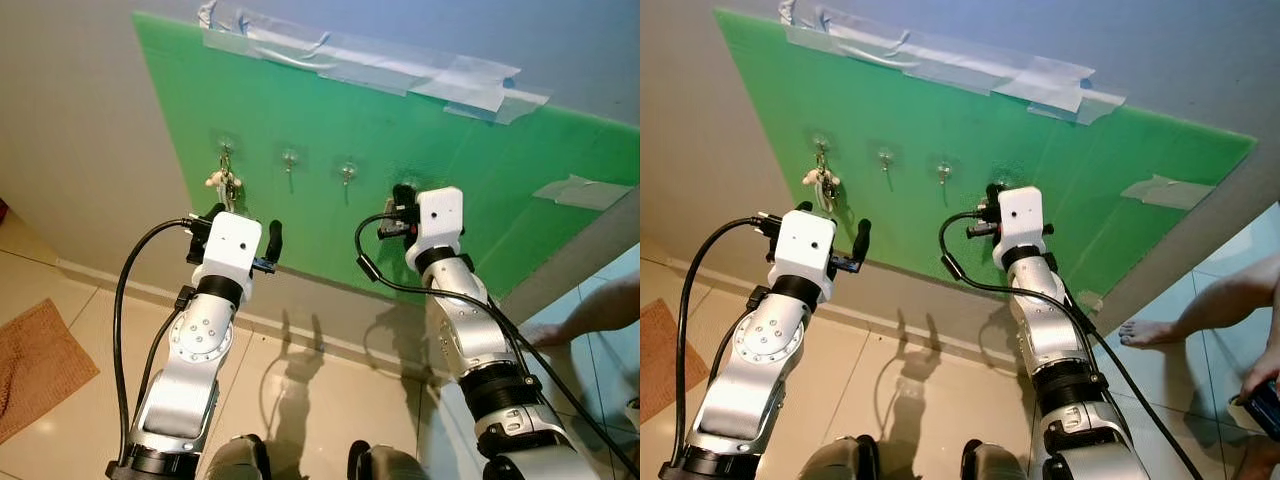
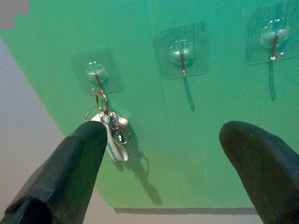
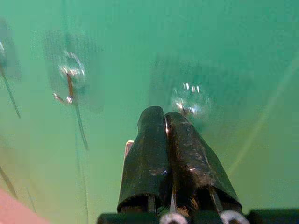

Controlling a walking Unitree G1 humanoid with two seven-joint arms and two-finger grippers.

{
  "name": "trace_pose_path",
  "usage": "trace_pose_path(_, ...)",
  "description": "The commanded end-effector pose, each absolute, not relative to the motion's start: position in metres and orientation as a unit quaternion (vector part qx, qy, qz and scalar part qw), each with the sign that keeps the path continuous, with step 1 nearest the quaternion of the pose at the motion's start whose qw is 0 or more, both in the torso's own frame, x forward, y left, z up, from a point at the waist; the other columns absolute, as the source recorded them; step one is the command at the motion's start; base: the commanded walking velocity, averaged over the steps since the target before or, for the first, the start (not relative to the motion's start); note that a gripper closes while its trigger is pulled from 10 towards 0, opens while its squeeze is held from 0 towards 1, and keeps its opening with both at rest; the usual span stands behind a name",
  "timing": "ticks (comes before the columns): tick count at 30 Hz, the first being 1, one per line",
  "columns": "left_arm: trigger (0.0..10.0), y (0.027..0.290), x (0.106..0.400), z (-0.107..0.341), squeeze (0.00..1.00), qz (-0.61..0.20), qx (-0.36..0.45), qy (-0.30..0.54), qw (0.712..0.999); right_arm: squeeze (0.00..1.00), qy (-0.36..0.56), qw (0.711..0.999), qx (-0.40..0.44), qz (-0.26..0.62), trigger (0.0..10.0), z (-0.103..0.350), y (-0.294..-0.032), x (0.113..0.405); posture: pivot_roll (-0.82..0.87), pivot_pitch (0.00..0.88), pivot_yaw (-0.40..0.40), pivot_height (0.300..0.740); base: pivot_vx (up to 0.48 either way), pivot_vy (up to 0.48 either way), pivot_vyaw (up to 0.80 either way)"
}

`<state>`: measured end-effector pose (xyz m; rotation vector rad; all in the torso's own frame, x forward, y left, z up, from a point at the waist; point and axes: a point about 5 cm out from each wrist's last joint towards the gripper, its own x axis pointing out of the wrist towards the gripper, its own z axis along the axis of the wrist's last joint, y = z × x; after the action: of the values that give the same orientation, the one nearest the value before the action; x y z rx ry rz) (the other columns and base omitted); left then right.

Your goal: Setting the table

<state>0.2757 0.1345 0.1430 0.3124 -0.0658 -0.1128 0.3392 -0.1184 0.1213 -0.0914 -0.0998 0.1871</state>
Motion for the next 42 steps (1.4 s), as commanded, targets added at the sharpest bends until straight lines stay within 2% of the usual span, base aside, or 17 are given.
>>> trace_pose_path(1,10.0,0.134,0.273,0.144,0.0,-0.055,0.159,-0.035,0.985,0.0,-0.061,0.992,-0.056,0.094,10.0,0.127,-0.12,0.343,0.02,0.165,-0.061,0.74,0.0,0.0,0.0)
trace_pose_path(9,10.0,0.134,0.271,0.144,0.0,-0.053,0.158,-0.033,0.985,0.0,-0.033,0.996,-0.028,0.079,10.0,0.118,-0.126,0.344,0.03,0.169,-0.067,0.74,0.0,0.0,0.0)
trace_pose_path(28,10.0,0.133,0.273,0.144,0.0,-0.055,0.159,-0.032,0.985,0.0,-0.087,0.994,-0.038,0.049,10.0,0.141,-0.135,0.34,0.02,0.166,-0.066,0.74,0.0,0.0,0.0)
trace_pose_path(42,10.0,0.134,0.273,0.144,0.0,-0.055,0.161,-0.035,0.985,0.0,-0.079,0.994,-0.037,0.067,10.0,0.14,-0.126,0.342,0.03,0.154,-0.067,0.74,0.0,0.0,0.0)
